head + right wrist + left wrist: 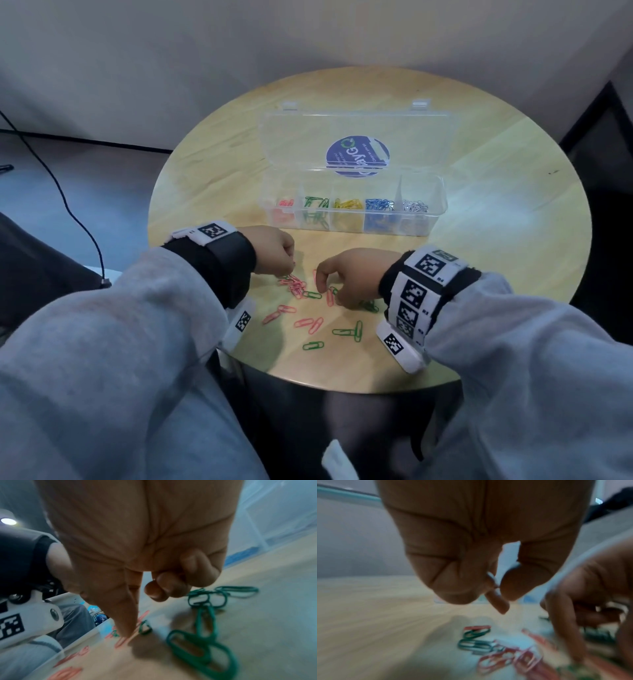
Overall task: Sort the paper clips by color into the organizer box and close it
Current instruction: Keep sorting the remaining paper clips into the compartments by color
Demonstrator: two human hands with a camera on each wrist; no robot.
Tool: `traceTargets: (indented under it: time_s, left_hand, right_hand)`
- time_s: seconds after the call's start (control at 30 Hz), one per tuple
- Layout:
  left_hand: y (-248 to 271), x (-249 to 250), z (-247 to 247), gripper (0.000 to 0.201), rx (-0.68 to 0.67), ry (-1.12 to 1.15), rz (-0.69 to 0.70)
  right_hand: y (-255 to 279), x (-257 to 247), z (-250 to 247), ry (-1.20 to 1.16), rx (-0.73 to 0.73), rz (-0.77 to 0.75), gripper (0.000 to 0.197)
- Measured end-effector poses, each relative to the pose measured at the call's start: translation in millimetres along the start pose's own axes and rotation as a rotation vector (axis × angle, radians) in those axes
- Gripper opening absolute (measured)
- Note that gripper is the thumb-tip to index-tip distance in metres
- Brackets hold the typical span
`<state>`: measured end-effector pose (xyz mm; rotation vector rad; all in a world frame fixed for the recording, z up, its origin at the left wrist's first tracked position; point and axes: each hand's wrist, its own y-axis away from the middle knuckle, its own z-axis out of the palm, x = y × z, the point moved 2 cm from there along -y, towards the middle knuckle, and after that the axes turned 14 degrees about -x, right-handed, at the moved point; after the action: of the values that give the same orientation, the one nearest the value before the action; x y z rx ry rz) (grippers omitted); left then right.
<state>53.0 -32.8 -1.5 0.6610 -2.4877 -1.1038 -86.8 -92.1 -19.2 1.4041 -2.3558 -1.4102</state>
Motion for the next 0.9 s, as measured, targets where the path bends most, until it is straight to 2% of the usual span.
traceTargets:
  time_s: [0.1,0.17,0.27,0.33,0.4,0.47,0.63,0.8,0.9]
  left_hand:
    - [-5.5,-6.5,-0.4,0.018,-0.121,0.23,0.034]
    - [-5.0,-8.7,-1.7,0.016,-0.142,0.262,0.052]
    - [0.1,-5.8,-2.1,0.008,-0.051,0.08,0.061]
    - [2.0,-1.5,1.1,0.021,0.002,-0.051,0.071]
    - [1.1,3.7,7.3,0.031,0.001,-0.173,0.088]
    - [-3.0,6.9,13.6,0.034,-0.011,-0.275,0.112]
    - [-12.2,8.4,17.3,0.021,-0.01,-0.326,0.145]
    - [-15.8,8.6,18.9,0.016,-0.042,-0.314,0.127]
    - [-13.5,5.1,18.7,0.014,-0.036,-0.227,0.133]
  right_hand:
    - [-3.1,-2.9,-0.5,0.085,0.01,-0.016,0.03]
    - [-3.6,-4.9,-1.3,0.136,-0.002,-0.029,0.023]
    - [-5.2,-7.2,-1.7,0.195,-0.027,-0.003,0.019]
    - [-5.9,-7.6,-1.0,0.213,-0.044,0.027,0.016]
    - [-4.2,-5.2,-1.7,0.165,-0.035,0.033,0.012]
    - [-0.2,-0.3,-4.8,0.079,-0.007,0.005,0.01]
    - [11.4,20.4,-22.2,-0.2,0.146,-0.039,0.012]
    - [12.9,29.1,-26.5,-0.723,0.132,-0.112,0.019]
    - [10.5,25.6,-24.1,-1.02,0.089,-0.15,0.021]
